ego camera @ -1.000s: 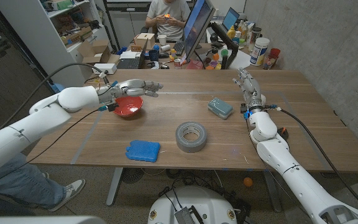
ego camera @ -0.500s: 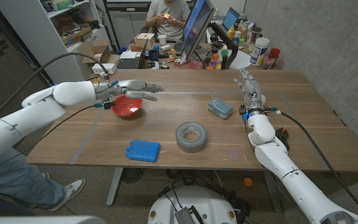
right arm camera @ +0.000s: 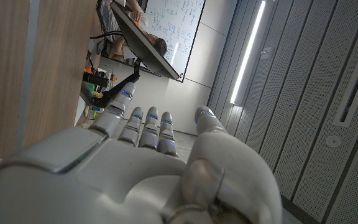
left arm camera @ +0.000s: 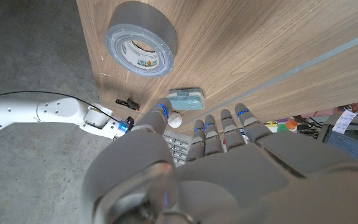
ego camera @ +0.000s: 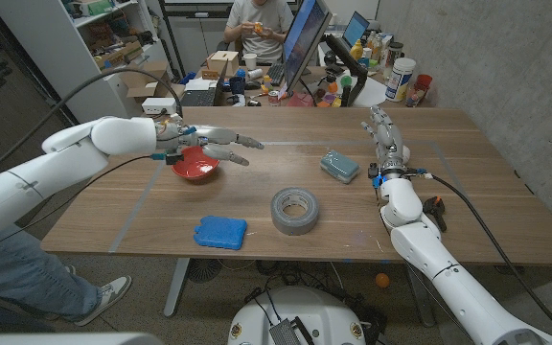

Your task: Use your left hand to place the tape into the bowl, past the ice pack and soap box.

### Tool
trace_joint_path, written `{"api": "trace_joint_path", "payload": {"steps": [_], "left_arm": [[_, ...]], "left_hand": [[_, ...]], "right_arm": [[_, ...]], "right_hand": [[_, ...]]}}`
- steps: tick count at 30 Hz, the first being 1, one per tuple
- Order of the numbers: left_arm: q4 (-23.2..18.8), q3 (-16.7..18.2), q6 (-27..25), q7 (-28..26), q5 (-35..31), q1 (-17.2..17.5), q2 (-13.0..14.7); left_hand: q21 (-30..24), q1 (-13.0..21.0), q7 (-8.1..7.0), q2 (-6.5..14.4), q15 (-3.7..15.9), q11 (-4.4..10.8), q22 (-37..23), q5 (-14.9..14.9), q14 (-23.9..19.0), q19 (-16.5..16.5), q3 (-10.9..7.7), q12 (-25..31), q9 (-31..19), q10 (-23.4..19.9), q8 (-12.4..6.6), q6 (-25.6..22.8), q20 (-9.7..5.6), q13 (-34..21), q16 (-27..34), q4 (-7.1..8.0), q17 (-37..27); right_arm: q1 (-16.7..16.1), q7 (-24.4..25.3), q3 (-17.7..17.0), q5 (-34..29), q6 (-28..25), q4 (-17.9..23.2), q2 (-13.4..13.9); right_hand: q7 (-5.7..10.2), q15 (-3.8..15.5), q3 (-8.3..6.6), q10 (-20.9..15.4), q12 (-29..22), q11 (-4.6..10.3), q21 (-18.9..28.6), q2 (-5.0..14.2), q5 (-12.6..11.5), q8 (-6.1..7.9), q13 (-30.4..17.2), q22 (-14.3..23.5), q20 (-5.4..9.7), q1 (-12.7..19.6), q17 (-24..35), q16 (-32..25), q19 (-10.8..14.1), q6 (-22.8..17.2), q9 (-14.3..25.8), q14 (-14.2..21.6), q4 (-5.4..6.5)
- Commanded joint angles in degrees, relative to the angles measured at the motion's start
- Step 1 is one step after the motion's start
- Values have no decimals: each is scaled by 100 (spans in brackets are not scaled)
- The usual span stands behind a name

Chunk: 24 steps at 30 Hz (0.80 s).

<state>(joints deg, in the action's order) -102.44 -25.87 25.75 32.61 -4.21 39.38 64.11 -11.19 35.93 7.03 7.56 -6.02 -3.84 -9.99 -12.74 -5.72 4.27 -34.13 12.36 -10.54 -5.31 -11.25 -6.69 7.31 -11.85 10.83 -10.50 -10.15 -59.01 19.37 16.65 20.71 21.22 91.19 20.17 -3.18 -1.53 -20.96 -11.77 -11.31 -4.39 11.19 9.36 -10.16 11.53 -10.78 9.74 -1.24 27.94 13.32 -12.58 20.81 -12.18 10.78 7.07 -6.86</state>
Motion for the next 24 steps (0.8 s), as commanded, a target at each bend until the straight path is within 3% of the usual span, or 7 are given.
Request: {"api": "trace_joint_path", "payload": {"steps": [1,5,7,10,12,18,24], "left_arm": [[-229,-258,362,253,-902,-437,-204],[-371,-292,489,294,-1246,-536,-213],[-426,-337,530,409,-1354,-622,-229],[-502,-385,579,535,-1501,-716,-254],[-533,-400,593,584,-1555,-750,-272],[-582,-480,540,800,-1633,-890,-373],[-602,-622,598,1020,-1816,-1099,-521]], "left_hand": [[-18,159,-73,-105,88,58,-25,30,-28,6,-12,48,-28,-58,-117,-260,14,-17,8,-14,-4],[-16,283,-142,-268,124,82,-21,84,-27,11,24,48,-46,-48,-205,-482,-7,-25,1,-42,-4],[-13,424,-242,-395,115,98,-21,131,-23,4,39,57,-61,-42,-244,-593,222,-42,-2,-44,-7],[16,726,-620,-575,68,149,-31,205,91,-105,71,71,-96,28,-364,-1002,482,-84,-19,-1,-20],[26,793,-740,-618,-10,151,-34,226,163,-166,96,54,-105,115,-403,-1166,493,-98,-30,22,-23],[38,854,-865,-678,-71,150,-37,248,238,-246,133,51,-109,174,-371,-1169,497,-110,-35,35,-28],[47,874,-906,-715,-82,161,-37,258,309,-301,157,51,-110,199,-343,-1143,500,-115,-48,43,-31]], "right_arm": [[-26,54,13,0,56,32,6],[-12,63,19,-1,40,31,9],[-3,72,24,2,15,32,5],[21,51,37,23,2,5,-6],[40,31,45,38,-1,-19,-13],[104,-21,67,53,-5,-81,-26],[160,-32,67,62,-11,-121,-48]], "right_hand": [[-12,-20,15,-68,-9,-5,-19,-24,-26,1,-22,8,-20,7,6,-48,11,-44,15,50,1],[-6,-24,17,-73,-10,-11,-22,-25,-26,-1,-22,8,-27,7,5,-48,0,-43,16,51,1],[-6,-28,17,-75,-11,-8,-23,-24,-26,-2,-22,8,-30,6,5,-49,-3,-44,16,53,1],[2,-25,18,-78,-11,-7,-28,-24,-26,-1,-22,8,-41,6,5,-50,-17,-47,16,54,2],[2,-26,19,-76,-10,-5,-31,-23,-26,-4,-22,8,-46,6,5,-49,-28,-43,16,53,2],[13,-50,20,-61,-3,0,-33,-24,-27,-8,-22,9,-58,7,3,-51,-39,-38,16,60,1],[35,-64,19,-65,-5,-5,-37,-23,-29,-11,-23,9,-73,13,1,-49,-60,-33,17,55,-3]]}}
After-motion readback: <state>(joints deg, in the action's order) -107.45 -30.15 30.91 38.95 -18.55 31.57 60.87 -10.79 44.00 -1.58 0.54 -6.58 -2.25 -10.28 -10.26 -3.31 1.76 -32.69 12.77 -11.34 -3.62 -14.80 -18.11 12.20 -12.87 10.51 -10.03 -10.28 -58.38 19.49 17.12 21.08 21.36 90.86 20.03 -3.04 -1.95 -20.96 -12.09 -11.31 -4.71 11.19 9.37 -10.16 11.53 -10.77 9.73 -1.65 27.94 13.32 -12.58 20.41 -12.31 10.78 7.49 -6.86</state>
